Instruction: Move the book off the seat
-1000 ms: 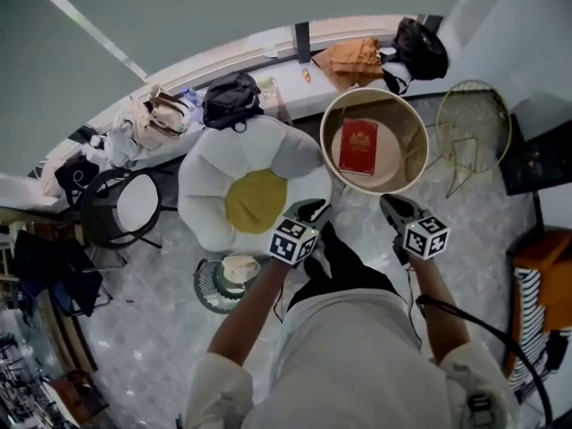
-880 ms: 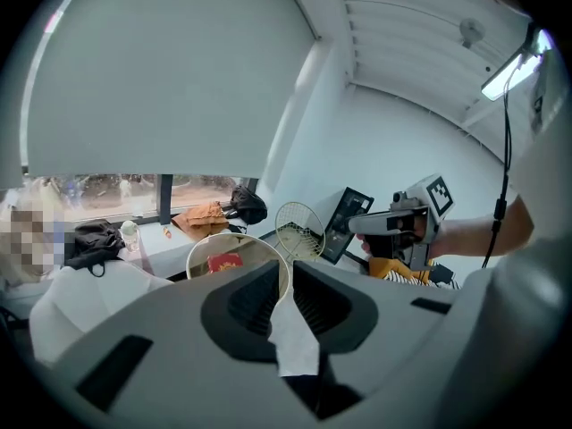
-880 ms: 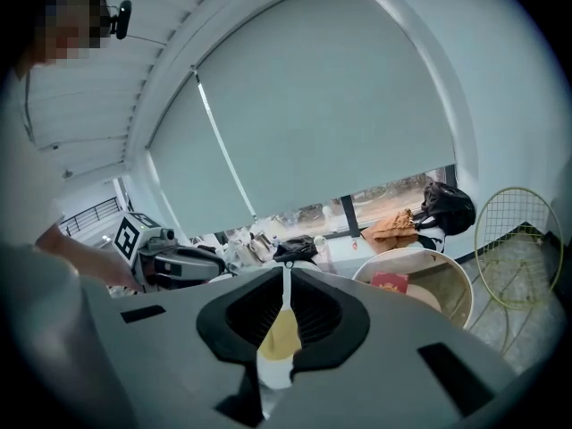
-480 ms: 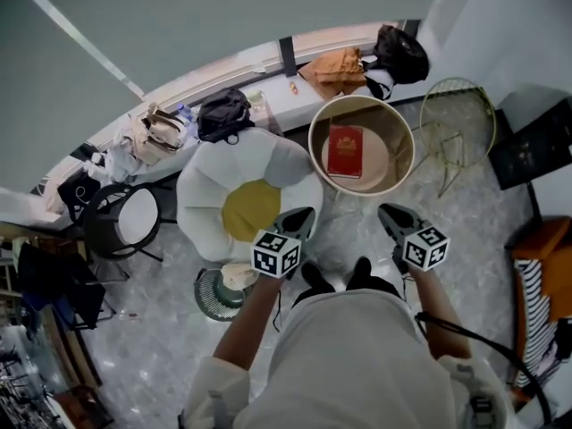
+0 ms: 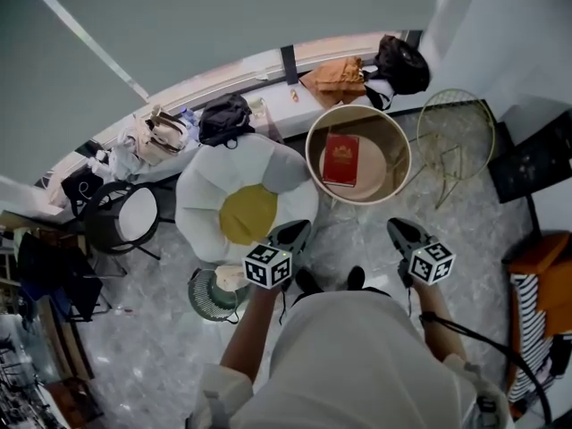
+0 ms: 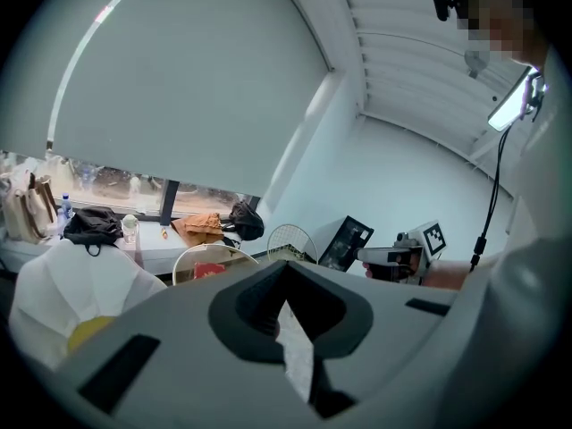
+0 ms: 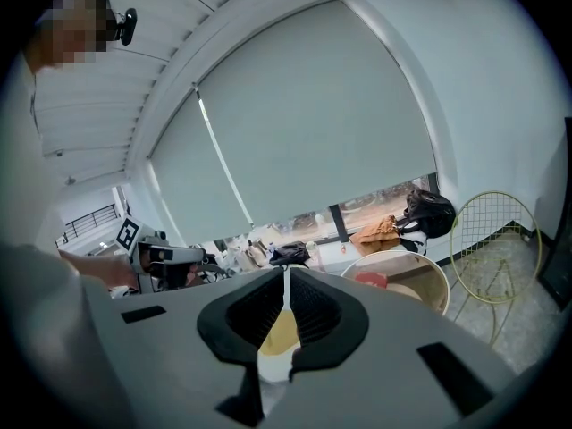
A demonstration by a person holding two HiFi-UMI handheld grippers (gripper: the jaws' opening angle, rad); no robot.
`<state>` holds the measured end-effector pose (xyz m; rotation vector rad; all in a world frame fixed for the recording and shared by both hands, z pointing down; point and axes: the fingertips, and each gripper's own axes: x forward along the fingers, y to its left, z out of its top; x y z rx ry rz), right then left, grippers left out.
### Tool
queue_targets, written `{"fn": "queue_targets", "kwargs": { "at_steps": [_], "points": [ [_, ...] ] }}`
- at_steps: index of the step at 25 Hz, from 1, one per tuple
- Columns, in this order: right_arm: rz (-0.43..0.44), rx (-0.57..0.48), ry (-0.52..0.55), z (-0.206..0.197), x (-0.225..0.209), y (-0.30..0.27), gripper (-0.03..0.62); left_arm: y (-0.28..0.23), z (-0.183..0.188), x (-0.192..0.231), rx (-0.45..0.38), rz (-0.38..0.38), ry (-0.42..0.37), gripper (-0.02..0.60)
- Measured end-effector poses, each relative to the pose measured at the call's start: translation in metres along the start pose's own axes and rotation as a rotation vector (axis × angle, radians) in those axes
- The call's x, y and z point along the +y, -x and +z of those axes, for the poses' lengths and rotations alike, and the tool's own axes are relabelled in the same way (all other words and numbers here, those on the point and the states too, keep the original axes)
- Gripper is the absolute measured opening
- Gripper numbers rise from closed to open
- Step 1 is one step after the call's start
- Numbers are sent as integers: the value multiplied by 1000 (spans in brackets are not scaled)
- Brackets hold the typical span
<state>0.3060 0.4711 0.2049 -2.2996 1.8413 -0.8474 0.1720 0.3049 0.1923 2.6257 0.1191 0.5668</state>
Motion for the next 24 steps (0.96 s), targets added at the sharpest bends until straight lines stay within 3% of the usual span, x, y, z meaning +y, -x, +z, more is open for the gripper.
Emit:
{"fn": "queue_targets", "kwargs": {
  "at_steps": [24],
  "points": [
    [31, -18, -5, 15, -5, 1, 48, -13, 9, -13, 2, -23, 3, 2]
  ]
}}
